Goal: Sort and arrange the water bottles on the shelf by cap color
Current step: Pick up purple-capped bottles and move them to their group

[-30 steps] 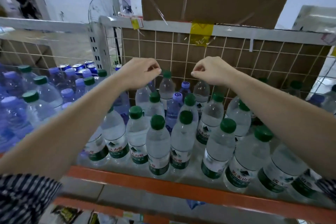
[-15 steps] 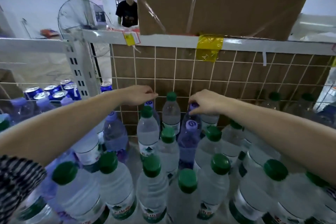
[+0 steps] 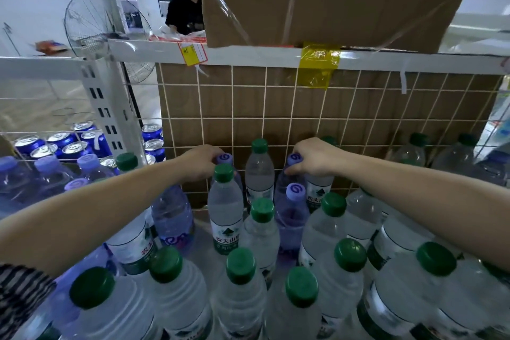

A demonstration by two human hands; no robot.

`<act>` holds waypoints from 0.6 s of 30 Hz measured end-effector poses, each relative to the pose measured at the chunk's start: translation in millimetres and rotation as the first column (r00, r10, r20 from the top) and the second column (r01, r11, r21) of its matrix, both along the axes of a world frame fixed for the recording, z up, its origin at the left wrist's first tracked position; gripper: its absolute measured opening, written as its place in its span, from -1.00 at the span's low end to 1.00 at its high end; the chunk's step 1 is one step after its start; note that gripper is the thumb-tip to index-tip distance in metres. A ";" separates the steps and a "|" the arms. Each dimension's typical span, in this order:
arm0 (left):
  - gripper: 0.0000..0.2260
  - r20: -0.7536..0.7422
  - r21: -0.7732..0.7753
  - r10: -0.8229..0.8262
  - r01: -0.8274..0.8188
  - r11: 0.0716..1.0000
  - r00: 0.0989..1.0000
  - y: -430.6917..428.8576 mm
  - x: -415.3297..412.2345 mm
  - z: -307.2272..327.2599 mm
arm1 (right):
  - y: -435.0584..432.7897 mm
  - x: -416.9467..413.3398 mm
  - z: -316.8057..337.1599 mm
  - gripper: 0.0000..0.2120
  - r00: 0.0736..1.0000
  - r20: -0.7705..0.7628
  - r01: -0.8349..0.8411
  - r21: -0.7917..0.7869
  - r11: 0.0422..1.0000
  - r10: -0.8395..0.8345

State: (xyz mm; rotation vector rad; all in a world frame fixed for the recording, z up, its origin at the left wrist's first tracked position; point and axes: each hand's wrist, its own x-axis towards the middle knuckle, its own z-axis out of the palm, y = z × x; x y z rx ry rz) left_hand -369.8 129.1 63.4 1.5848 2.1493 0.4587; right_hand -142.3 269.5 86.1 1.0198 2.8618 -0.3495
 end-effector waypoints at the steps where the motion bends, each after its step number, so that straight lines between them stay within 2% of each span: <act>1: -0.80 -0.050 0.003 -0.007 0.007 1.000 0.999 -0.4 -0.2 1.0 | -0.4 0.1 1.1 -0.60 1.000 -0.001 0.001 0.002 1.000 -0.001; 3: -0.84 -0.106 0.023 -0.024 0.026 0.999 0.994 -1.8 -0.2 2.8 | -0.7 2.6 5.0 -0.64 1.000 -0.011 0.006 0.017 1.000 -0.006; 6: -0.78 -0.064 0.130 -0.044 0.052 0.990 0.997 -6.5 -1.0 12.4 | 2.1 11.6 18.9 -0.69 0.997 -0.074 0.024 0.038 0.999 -0.021; 9: -0.79 -0.028 0.314 -0.008 0.016 0.949 1.000 -12.6 2.2 39.9 | 3.2 21.6 43.2 -0.70 0.985 -0.170 0.035 0.051 0.998 -0.026; 11: -0.84 0.030 0.473 0.023 -0.034 0.880 0.999 -13.7 8.8 63.4 | 3.0 29.7 62.4 -0.67 0.955 -0.292 0.053 0.036 0.998 -0.040; 15: -0.85 0.153 0.696 0.003 -0.110 0.710 0.988 -6.3 32.1 106.7 | 2.4 48.2 95.2 -0.62 0.804 -0.589 0.123 0.028 0.992 -0.083; 18: -0.84 0.336 0.754 -0.049 -0.237 0.613 0.941 -1.1 60.9 135.2 | -0.1 62.1 112.9 -0.69 0.588 -0.800 0.098 -0.073 0.993 -0.117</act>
